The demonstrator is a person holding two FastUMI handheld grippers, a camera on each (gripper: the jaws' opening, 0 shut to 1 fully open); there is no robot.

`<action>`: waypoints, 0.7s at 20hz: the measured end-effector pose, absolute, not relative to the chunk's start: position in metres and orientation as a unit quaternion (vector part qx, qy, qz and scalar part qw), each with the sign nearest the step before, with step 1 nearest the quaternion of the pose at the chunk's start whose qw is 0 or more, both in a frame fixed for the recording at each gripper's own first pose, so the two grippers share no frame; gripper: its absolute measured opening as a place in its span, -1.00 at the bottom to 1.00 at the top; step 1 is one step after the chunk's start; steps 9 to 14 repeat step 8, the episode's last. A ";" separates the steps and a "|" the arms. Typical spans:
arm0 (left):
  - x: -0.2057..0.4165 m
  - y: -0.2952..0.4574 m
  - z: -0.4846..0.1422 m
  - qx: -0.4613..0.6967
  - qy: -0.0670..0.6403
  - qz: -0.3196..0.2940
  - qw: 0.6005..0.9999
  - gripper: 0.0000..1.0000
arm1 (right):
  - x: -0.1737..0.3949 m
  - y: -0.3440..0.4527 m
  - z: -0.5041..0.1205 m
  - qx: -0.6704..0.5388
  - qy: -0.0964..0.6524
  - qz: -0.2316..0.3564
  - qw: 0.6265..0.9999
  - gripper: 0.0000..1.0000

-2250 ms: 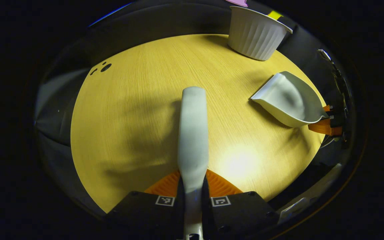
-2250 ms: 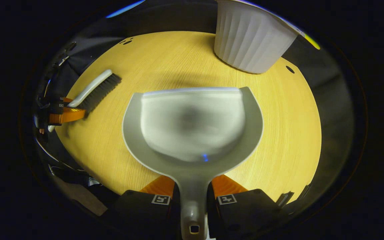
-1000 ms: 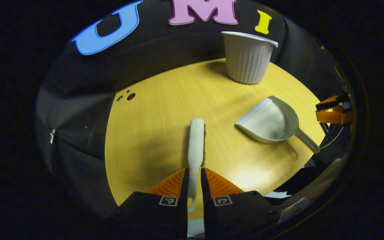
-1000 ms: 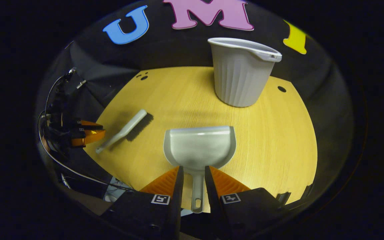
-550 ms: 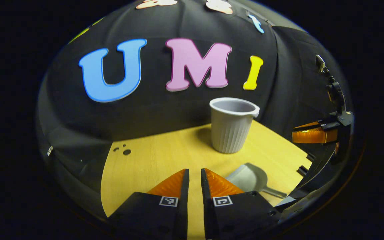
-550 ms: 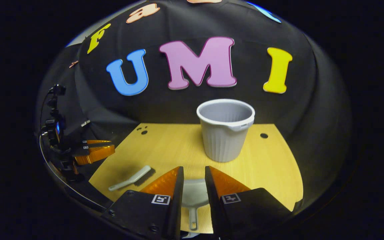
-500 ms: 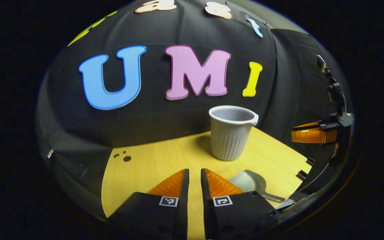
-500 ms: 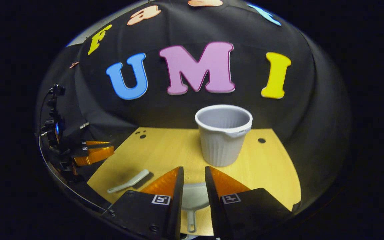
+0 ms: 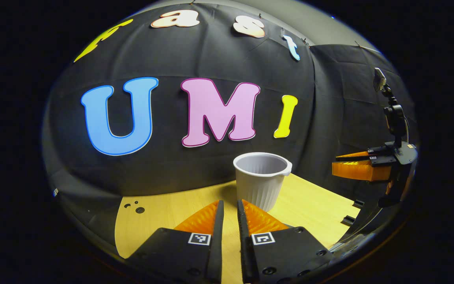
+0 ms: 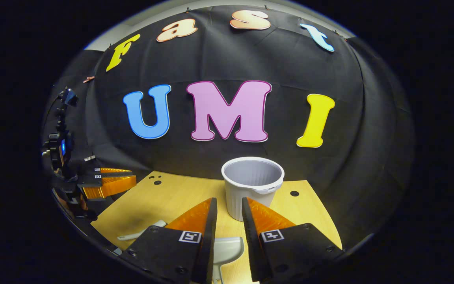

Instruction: Pick up the small broom and dustpan from the desktop, sweep the trash into the dustpan with the broom, and then empty the trash into the garbage bin.

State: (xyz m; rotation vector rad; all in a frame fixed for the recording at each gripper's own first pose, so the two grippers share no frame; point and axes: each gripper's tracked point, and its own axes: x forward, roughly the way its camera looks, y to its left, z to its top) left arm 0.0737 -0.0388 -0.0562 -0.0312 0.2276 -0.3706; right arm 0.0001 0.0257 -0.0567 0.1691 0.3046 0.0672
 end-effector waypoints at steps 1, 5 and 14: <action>0.073 -0.039 -0.058 -0.017 0.116 -0.185 0.976 -0.53 | 0.001 0.025 -0.056 0.084 0.150 0.031 0.985 -0.20; 0.066 -0.035 -0.067 -0.019 0.129 -0.173 0.976 -0.53 | 0.002 0.026 -0.058 0.083 0.153 0.032 0.984 -0.20; 0.065 -0.030 -0.069 -0.012 0.127 -0.168 0.977 -0.53 | 0.003 0.024 -0.054 0.099 0.152 0.031 0.983 -0.20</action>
